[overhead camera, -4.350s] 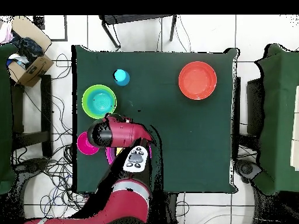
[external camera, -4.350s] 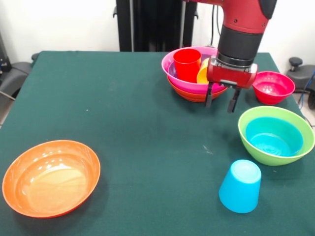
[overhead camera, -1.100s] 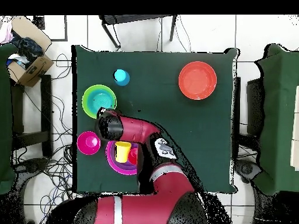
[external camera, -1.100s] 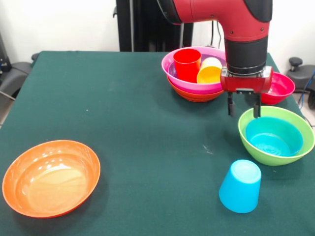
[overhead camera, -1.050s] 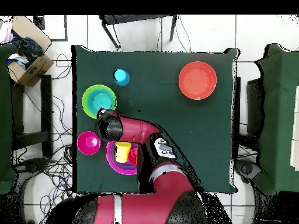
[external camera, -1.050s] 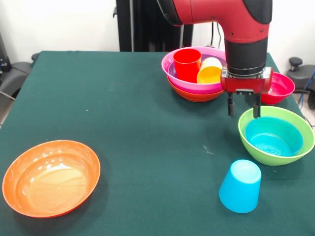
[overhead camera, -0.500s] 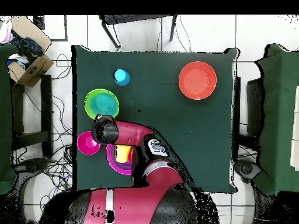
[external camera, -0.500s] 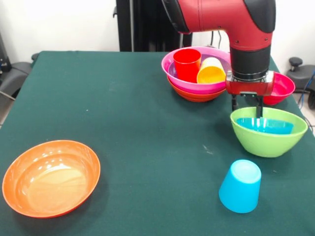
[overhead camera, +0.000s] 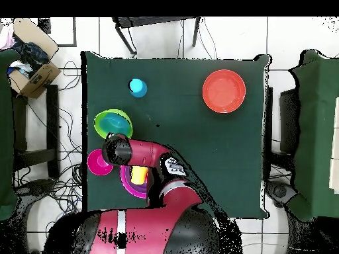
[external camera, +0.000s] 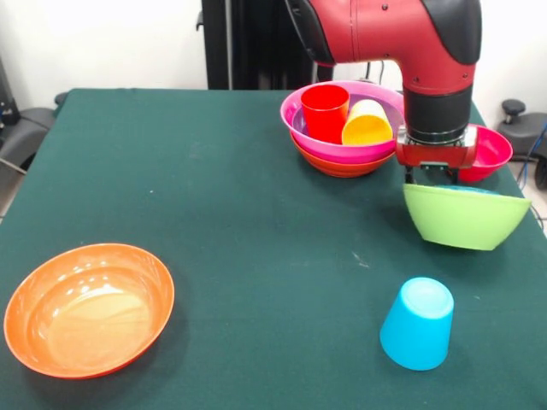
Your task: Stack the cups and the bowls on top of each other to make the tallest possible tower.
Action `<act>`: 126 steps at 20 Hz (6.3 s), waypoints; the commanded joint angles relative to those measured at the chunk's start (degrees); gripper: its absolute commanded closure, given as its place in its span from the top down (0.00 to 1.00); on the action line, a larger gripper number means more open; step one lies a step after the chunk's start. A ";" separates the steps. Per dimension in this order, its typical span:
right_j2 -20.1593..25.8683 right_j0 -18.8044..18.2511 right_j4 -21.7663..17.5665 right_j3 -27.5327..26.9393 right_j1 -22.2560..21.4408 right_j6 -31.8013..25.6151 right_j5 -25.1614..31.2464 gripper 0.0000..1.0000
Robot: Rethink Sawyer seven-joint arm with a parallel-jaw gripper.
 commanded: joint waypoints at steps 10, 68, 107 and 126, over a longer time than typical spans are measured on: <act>-1.78 1.66 -2.13 -0.26 -3.08 5.35 2.14 1.00; 1.34 0.47 3.54 -1.77 0.28 11.61 -5.36 1.00; 6.30 -2.92 2.83 -0.83 0.44 11.46 -8.99 1.00; 11.89 -6.85 1.44 1.30 -0.12 12.66 -12.46 1.00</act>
